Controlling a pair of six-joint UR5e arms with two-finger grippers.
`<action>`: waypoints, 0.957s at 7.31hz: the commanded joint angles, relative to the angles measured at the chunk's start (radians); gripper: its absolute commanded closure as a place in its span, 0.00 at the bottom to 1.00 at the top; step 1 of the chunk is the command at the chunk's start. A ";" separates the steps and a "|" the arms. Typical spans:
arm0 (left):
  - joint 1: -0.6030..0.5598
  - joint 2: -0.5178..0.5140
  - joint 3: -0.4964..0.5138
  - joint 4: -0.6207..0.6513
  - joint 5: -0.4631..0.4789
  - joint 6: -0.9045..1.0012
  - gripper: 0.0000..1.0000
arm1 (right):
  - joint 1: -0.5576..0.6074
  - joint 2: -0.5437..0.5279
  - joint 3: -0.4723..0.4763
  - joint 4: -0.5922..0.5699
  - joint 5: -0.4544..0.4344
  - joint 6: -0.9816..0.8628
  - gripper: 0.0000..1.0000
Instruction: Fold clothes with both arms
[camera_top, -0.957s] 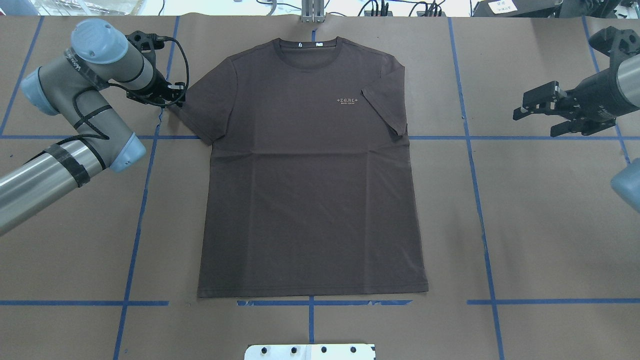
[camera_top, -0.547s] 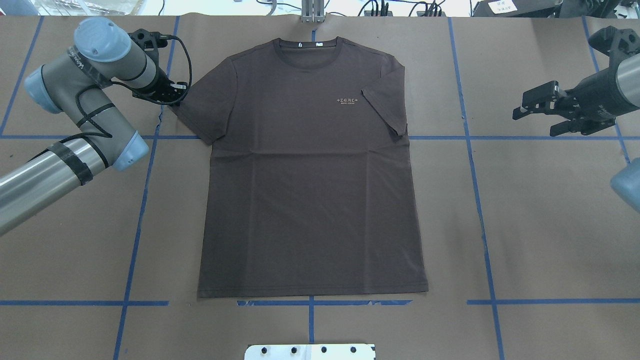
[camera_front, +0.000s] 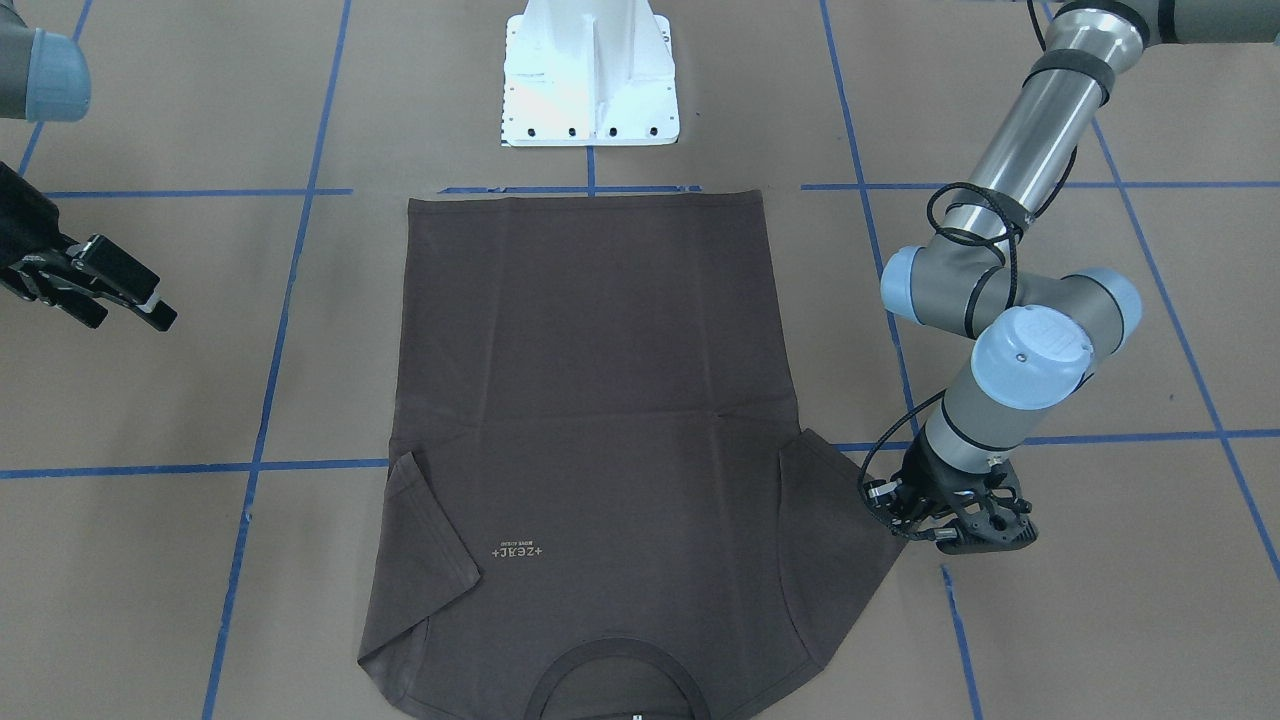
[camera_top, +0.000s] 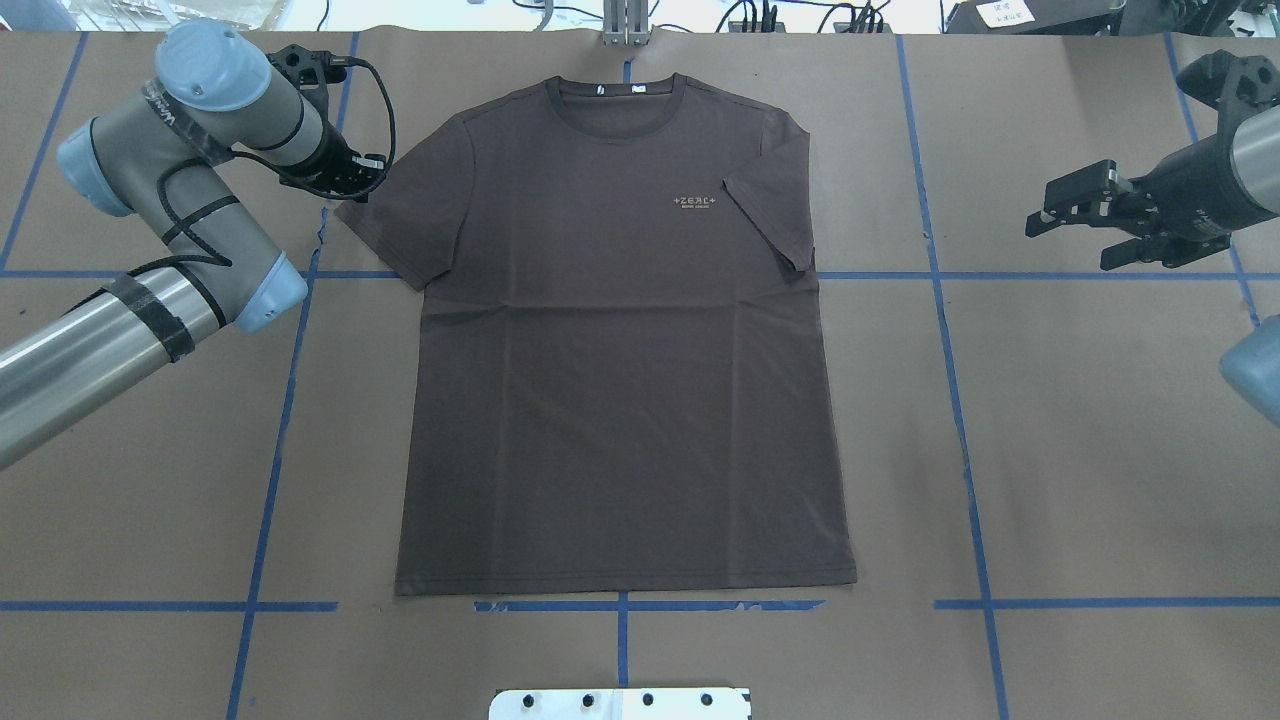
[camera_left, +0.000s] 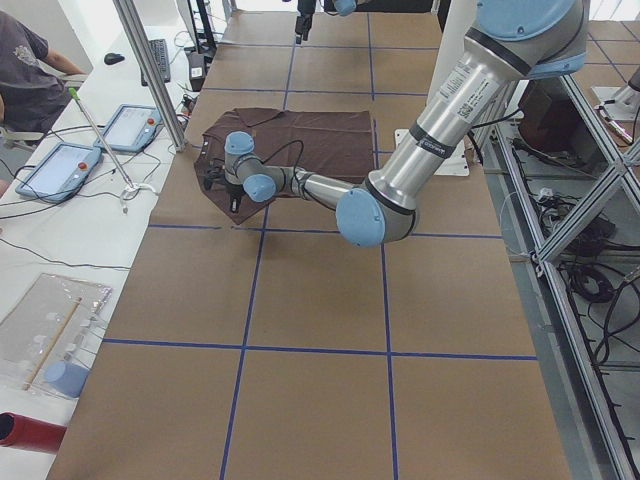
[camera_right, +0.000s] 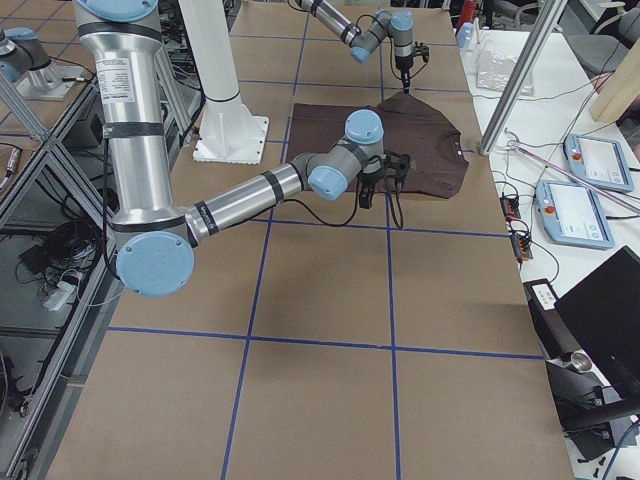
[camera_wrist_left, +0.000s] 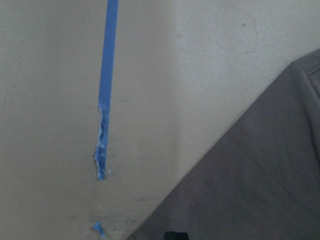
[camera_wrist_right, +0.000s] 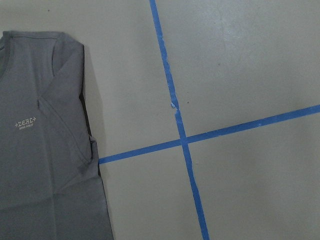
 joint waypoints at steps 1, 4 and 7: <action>-0.003 0.008 0.001 0.009 0.003 -0.005 0.62 | 0.000 0.006 -0.002 -0.002 -0.004 0.000 0.00; -0.005 0.009 0.006 0.011 0.003 -0.037 0.55 | -0.003 0.010 -0.005 -0.002 -0.013 0.000 0.00; -0.005 0.023 0.007 0.009 -0.001 -0.048 0.56 | -0.003 0.010 -0.005 -0.002 -0.024 0.002 0.00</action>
